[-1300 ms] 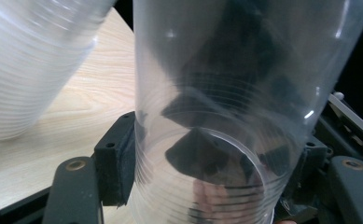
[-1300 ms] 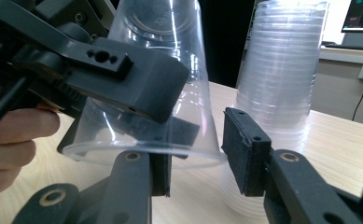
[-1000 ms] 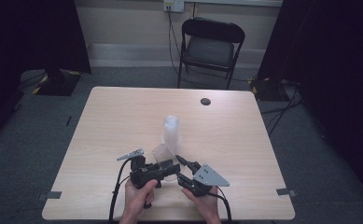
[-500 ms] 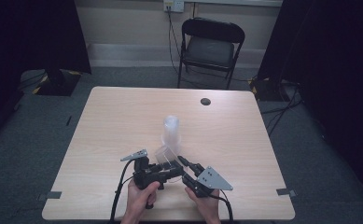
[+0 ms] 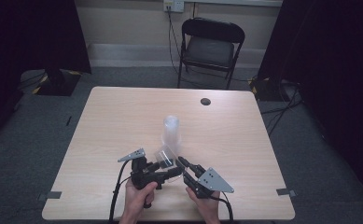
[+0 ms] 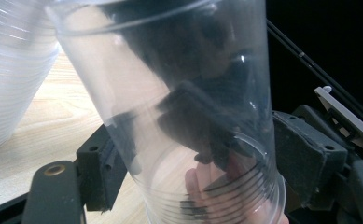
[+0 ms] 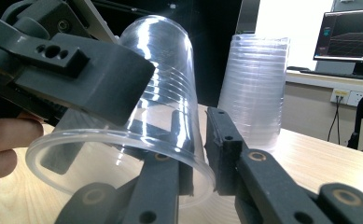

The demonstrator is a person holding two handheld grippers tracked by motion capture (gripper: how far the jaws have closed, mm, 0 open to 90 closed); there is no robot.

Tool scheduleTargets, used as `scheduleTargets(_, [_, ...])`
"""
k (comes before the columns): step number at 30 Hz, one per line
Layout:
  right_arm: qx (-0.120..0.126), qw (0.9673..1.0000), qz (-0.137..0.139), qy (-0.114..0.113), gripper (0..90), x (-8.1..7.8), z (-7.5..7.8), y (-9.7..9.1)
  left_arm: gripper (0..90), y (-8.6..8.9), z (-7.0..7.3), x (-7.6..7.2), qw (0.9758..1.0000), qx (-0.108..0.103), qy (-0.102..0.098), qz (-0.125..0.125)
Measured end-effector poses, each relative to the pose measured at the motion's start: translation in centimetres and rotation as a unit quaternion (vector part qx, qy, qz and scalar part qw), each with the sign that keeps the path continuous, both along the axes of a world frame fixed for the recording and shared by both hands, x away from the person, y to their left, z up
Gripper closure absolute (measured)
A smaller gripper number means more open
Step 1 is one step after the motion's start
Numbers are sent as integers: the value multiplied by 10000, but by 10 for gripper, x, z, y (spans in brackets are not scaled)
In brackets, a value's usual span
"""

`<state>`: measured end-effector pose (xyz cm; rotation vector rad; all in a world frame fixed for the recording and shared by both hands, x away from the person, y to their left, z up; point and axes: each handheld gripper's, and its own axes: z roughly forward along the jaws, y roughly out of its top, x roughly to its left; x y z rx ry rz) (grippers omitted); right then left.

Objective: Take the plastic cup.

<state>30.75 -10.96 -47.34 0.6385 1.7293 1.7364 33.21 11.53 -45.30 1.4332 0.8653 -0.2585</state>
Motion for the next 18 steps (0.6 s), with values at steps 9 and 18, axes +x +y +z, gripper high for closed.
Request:
scheduleTargets(9, [44, 9999, -109, 15, 819, -2, 3, -3, 243, 2, 2, -1, 9999, -47, -112, -55])
scheduleTargets(18, [97, 9993, -355, 114, 856, -3, 6, -13, 227, 8, 6, -3, 9995, 35, -329, 14])
